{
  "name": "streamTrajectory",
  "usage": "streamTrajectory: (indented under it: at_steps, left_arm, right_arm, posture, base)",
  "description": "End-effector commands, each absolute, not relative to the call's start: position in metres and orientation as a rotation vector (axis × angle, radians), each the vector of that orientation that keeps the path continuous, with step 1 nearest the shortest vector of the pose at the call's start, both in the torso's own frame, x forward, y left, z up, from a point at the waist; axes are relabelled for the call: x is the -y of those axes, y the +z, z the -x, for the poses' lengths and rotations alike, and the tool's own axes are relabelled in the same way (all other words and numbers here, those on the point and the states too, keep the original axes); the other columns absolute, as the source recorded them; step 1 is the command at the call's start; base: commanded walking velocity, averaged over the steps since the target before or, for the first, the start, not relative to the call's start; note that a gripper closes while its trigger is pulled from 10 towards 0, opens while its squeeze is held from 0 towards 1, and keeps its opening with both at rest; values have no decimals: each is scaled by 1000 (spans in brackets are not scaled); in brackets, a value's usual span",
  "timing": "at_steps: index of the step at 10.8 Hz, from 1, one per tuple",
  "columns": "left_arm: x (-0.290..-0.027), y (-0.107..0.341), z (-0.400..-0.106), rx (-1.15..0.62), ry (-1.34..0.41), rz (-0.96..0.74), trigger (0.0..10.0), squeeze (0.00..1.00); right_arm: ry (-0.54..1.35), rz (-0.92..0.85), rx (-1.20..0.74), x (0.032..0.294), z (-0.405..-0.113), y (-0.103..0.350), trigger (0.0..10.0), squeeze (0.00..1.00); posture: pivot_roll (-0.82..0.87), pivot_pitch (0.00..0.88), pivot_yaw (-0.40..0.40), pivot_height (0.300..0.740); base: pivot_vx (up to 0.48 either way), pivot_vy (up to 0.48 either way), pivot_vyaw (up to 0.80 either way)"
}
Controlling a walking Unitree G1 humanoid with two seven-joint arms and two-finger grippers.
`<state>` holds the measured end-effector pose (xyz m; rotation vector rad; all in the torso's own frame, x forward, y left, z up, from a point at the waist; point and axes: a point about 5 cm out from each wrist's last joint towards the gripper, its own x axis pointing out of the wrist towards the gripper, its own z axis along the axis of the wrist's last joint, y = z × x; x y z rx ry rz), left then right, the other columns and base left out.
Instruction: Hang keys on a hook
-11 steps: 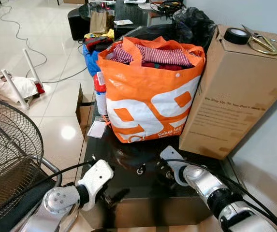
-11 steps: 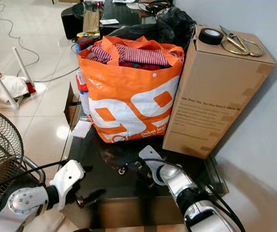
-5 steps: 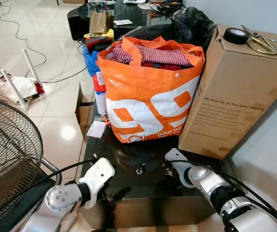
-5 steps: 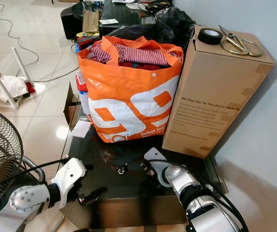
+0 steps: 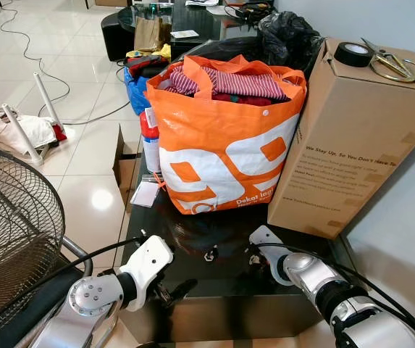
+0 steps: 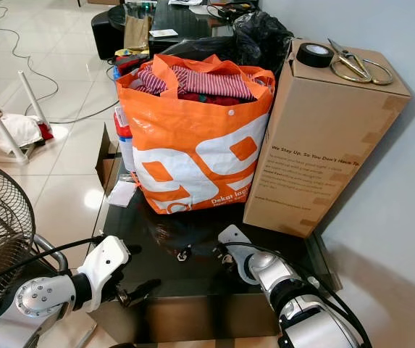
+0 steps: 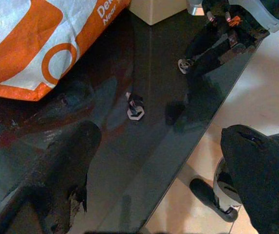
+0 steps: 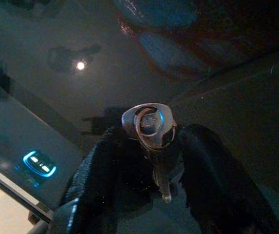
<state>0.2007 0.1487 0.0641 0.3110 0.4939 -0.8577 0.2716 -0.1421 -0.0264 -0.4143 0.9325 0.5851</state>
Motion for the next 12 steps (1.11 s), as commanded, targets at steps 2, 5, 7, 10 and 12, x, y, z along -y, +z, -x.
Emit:
streamTrajectory:
  at_steps: [2, 5, 7, 10, 12]
  left_arm:
    - [-148, 64, -202, -493, -858, -313, 10000, 86]
    - [-148, 65, -203, -490, -861, -315, 10000, 86]
    - [-148, 65, -206, -484, -862, -321, 10000, 82]
    - [-150, 68, -217, -446, -832, -340, 10000, 86]
    - [-150, 75, -228, -395, -799, -318, 10000, 86]
  right_arm:
    - [548, 436, -942, 150, -273, -26, 0, 0]
    - [559, 438, -940, 148, -271, -28, 0, 0]
    - [561, 444, -924, 148, -274, -26, 0, 0]
    - [586, 433, -812, 149, -289, -9, 0, 0]
    - [603, 318, -663, 152, -294, 10, 0, 0]
  posture:
    - [-105, 0, -47, 740]
    - [-104, 0, -45, 740]
    - [-104, 0, -42, 740]
    - [-94, 0, -32, 740]
    - [-102, 0, 2, 740]
  base:
    - [0, 0, 0]
    - [0, 0, 0]
    - [0, 0, 0]
    - [0, 0, 0]
    - [0, 0, 0]
